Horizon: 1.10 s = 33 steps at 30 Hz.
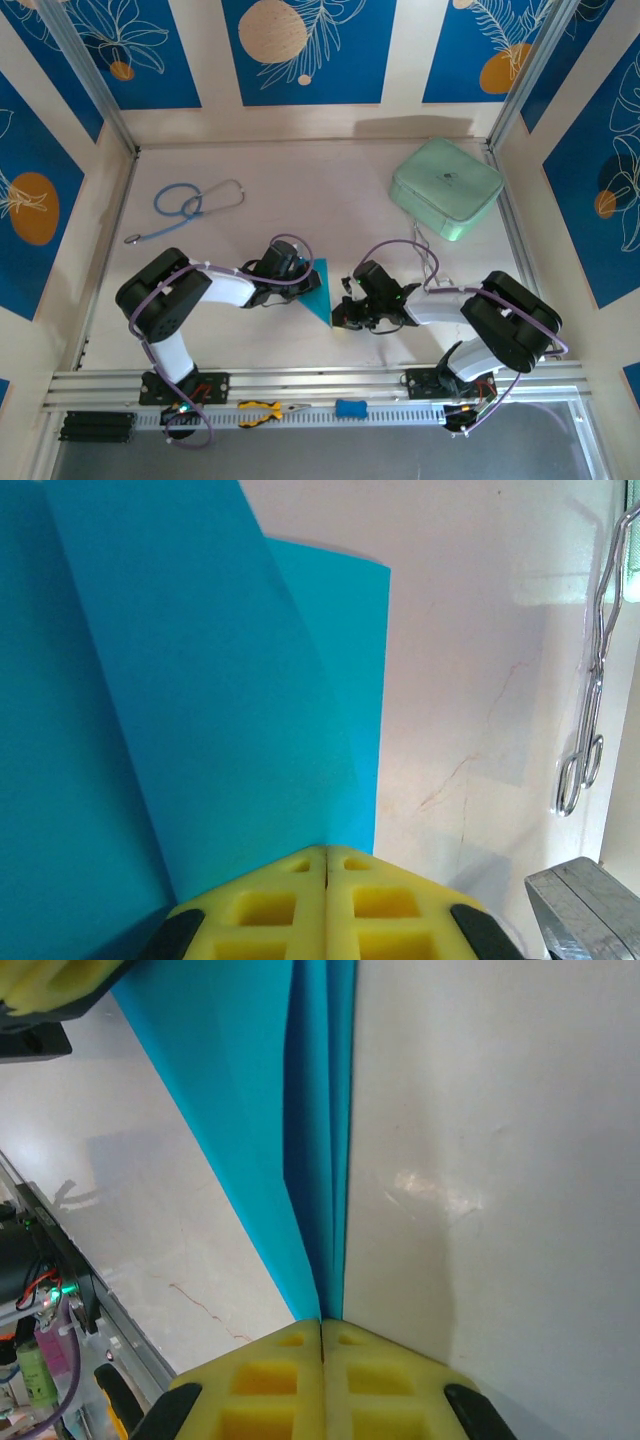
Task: Fold a paper plane with a square sheet of paper (pick it up from the middle)
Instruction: Fourth fold the wing at the center of the table.
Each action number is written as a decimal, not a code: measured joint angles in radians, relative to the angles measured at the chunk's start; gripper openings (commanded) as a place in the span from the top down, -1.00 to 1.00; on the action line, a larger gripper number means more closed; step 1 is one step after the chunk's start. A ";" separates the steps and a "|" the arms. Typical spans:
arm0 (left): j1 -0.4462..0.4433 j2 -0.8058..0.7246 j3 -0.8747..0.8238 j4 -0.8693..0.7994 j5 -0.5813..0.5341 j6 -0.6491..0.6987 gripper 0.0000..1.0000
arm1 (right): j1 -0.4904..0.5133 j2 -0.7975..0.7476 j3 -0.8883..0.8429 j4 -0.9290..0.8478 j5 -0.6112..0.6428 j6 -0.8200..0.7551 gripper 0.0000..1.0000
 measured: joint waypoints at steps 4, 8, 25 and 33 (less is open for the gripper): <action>0.000 0.000 0.000 0.000 0.000 -0.002 0.86 | 0.000 0.000 -0.007 0.010 -0.004 0.007 0.81; -0.002 0.000 -0.001 0.000 0.000 -0.004 0.86 | 0.000 -0.006 -0.013 0.011 -0.003 0.016 0.77; -0.004 0.000 -0.009 0.018 0.000 -0.010 0.86 | -0.061 -0.161 0.040 -0.126 -0.031 0.000 0.88; -0.004 0.000 -0.010 0.020 0.000 -0.010 0.86 | -0.058 0.044 0.187 -0.040 -0.087 0.001 0.89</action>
